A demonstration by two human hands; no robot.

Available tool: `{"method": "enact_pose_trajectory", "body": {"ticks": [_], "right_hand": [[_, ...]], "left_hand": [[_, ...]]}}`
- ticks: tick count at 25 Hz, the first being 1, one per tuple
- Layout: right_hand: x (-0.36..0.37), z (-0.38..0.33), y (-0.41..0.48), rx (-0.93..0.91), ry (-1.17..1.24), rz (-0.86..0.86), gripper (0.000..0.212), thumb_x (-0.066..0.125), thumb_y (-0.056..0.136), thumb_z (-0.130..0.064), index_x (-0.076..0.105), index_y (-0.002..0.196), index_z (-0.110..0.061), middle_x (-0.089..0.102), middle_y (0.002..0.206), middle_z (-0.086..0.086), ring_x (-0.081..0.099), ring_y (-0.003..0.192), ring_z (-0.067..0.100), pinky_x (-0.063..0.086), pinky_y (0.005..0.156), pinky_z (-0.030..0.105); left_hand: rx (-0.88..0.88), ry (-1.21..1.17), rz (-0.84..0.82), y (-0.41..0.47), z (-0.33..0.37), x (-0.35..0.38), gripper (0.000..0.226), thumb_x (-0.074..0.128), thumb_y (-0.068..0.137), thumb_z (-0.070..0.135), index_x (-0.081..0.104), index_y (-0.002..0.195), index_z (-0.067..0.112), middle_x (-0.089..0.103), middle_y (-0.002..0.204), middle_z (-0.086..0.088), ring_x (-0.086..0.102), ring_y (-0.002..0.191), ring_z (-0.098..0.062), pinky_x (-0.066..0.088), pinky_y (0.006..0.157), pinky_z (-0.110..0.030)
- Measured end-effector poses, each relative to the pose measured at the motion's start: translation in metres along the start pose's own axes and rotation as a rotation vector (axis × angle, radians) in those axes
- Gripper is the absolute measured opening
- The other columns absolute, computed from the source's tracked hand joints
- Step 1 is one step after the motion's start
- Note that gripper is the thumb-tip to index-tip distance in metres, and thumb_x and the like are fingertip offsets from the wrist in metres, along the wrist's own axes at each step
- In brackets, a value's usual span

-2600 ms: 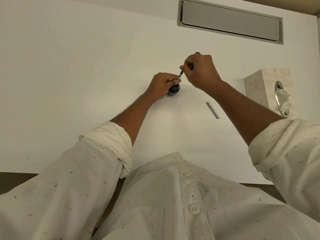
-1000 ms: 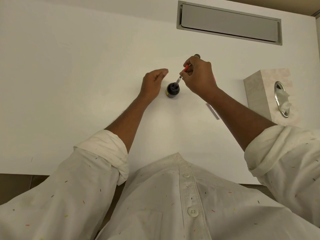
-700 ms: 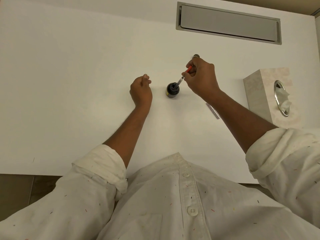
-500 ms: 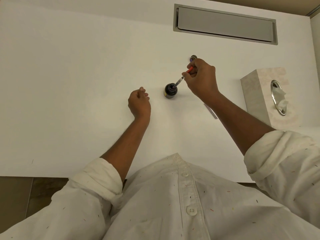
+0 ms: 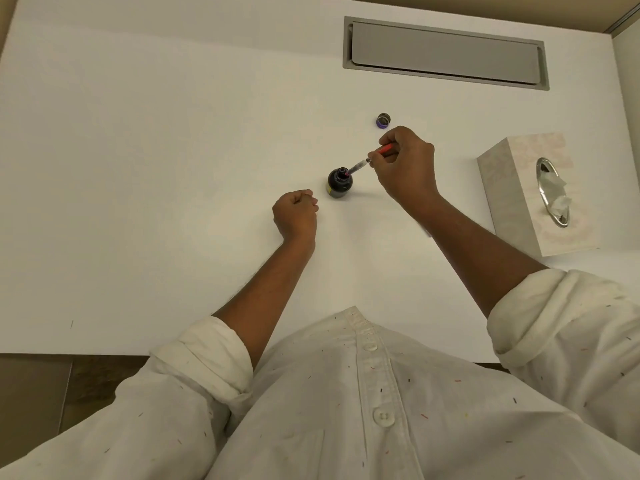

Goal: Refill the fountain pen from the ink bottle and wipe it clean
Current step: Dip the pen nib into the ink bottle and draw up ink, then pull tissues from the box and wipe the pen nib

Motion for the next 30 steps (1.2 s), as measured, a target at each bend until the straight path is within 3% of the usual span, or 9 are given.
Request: {"method": "enact_pose_trajectory", "body": {"ticks": [4,9,12,18,23,30], "right_hand": [[-0.003,0.001,-0.006,0.004,0.001,0.02,0.017,0.068,0.082,-0.012,0.06,0.096,-0.006,0.067,0.078,0.006,0.06,0.064,0.011,0.052,0.07,0.022],[-0.007,0.013,-0.015,0.062,0.079,0.062,0.012,0.067,0.081,-0.01,0.061,0.088,-0.003,0.071,0.076,0.013,0.069,0.071,0.025,0.048,0.098,0.046],[-0.007,0.027,-0.021,0.184,0.184,0.101,0.01,0.066,0.079,-0.009,0.063,0.084,-0.001,0.072,0.073,0.014,0.071,0.07,0.027,0.044,0.103,0.048],[-0.011,0.05,-0.036,0.387,0.4,0.171,0.007,0.067,0.081,-0.002,0.065,0.085,0.003,0.07,0.07,0.008,0.072,0.063,0.018,0.061,0.074,0.039],[-0.003,0.069,-0.046,0.569,0.572,0.199,0.005,0.069,0.081,-0.001,0.065,0.081,0.002,0.07,0.074,0.014,0.073,0.066,0.024,0.062,0.075,0.038],[0.004,0.081,-0.055,0.716,0.765,0.224,0.013,0.07,0.08,0.004,0.061,0.074,-0.003,0.069,0.099,0.027,0.071,0.064,0.024,0.061,0.077,0.037]], "left_hand": [[-0.109,-0.043,-0.081,-0.017,-0.003,0.023,0.022,0.059,0.086,0.014,0.062,0.065,0.012,0.064,0.063,-0.002,0.059,0.055,-0.015,0.052,0.055,-0.024],[-0.332,-0.114,-0.279,-0.044,-0.017,0.058,0.017,0.057,0.091,0.018,0.067,0.087,0.004,0.068,0.077,-0.006,0.064,0.064,-0.016,0.056,0.062,-0.026],[-0.376,-0.111,-0.371,-0.059,-0.023,0.07,0.018,0.057,0.091,0.019,0.066,0.092,0.004,0.068,0.082,-0.006,0.064,0.068,-0.017,0.056,0.067,-0.027],[-0.366,-0.044,-0.389,-0.066,-0.027,0.069,0.019,0.058,0.091,0.02,0.067,0.093,0.004,0.069,0.088,-0.008,0.064,0.07,-0.018,0.056,0.071,-0.029],[-0.35,0.009,-0.407,-0.073,-0.032,0.065,0.019,0.057,0.091,0.021,0.067,0.094,0.004,0.068,0.083,-0.006,0.063,0.07,-0.018,0.055,0.072,-0.029],[-0.335,0.013,-0.398,-0.072,-0.031,0.065,0.021,0.059,0.09,0.02,0.066,0.098,0.003,0.068,0.087,-0.008,0.062,0.069,-0.018,0.055,0.071,-0.028]]}}
Point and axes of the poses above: each hand's wrist, its own y-axis towards the middle knuckle, its own x-axis out of the palm, z = x × y, the point moved 9 cm from there along y, towards the middle knuckle
